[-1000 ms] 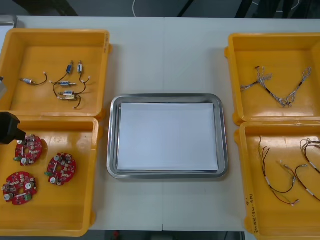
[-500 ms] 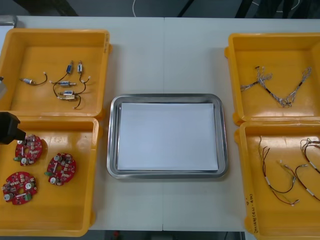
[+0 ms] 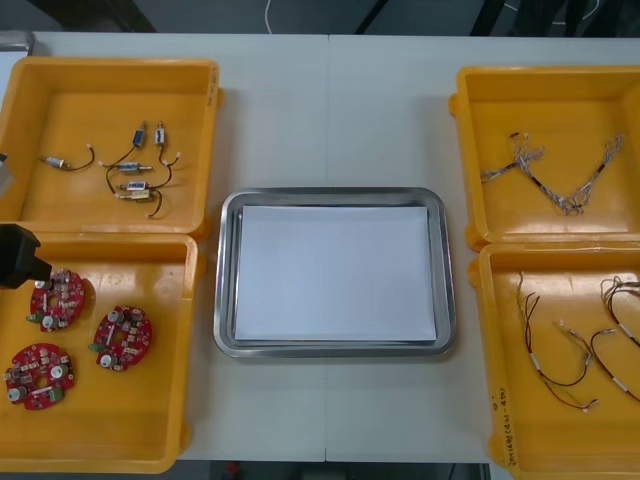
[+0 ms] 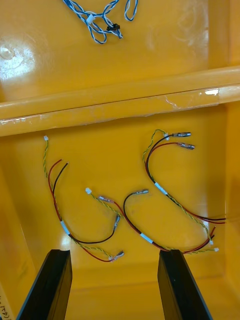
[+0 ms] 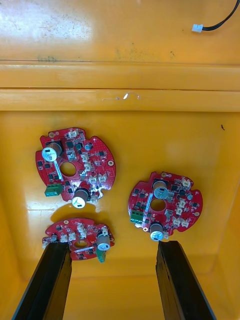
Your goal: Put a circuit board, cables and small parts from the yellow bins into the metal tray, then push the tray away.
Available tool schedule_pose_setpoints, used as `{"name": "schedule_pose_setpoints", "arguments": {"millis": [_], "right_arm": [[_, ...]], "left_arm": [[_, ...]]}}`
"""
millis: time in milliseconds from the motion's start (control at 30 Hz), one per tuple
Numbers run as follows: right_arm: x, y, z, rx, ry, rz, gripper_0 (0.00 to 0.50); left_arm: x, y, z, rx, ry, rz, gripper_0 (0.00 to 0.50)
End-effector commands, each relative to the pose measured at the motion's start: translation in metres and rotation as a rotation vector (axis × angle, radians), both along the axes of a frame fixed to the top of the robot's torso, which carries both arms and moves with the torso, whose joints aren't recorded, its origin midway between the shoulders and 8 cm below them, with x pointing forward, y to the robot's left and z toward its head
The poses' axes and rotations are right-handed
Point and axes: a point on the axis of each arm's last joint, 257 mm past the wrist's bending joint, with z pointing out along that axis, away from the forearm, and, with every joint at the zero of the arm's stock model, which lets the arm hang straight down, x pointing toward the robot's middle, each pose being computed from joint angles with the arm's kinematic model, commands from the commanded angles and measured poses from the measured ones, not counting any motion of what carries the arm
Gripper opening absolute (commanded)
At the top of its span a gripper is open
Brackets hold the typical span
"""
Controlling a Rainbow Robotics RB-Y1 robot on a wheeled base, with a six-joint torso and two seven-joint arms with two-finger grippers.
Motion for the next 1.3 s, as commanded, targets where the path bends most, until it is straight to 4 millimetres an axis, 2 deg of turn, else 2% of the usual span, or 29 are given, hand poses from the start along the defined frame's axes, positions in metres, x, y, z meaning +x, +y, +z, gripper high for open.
{"name": "schedule_pose_setpoints", "arguments": {"millis": [33,600,700,733,767,867,1100,1300], "right_arm": [[0.004,-0.007,0.015,-0.074,-0.019,0.057,0.500],[0.004,-0.007,0.015,-0.074,-0.019,0.057,0.500],[0.008,-0.008,0.022,-0.076,-0.038,0.053,0.500],[0.011,-0.007,0.029,-0.085,-0.057,0.059,0.500],[0.011,-0.007,0.031,-0.091,-0.061,0.064,0.500],[0.009,-0.007,0.031,-0.099,-0.060,0.067,0.500],[0.008,-0.008,0.031,-0.109,-0.058,0.079,0.500],[-0.001,-0.017,0.026,-0.116,-0.041,0.078,0.500]], "left_arm": [[-0.003,0.015,0.013,0.046,-0.017,-0.007,0.500],[-0.003,0.015,0.013,0.046,-0.017,-0.007,0.500],[-0.003,0.015,0.013,0.046,-0.017,-0.007,0.500],[-0.003,0.015,0.013,0.046,-0.017,-0.007,0.500],[-0.008,0.011,-0.002,0.024,0.019,-0.004,0.500],[-0.007,0.009,-0.004,0.022,0.021,-0.006,0.500],[0.004,0.008,0.010,0.029,-0.012,-0.012,0.500],[0.001,0.010,0.008,0.033,-0.007,-0.018,0.500]]}}
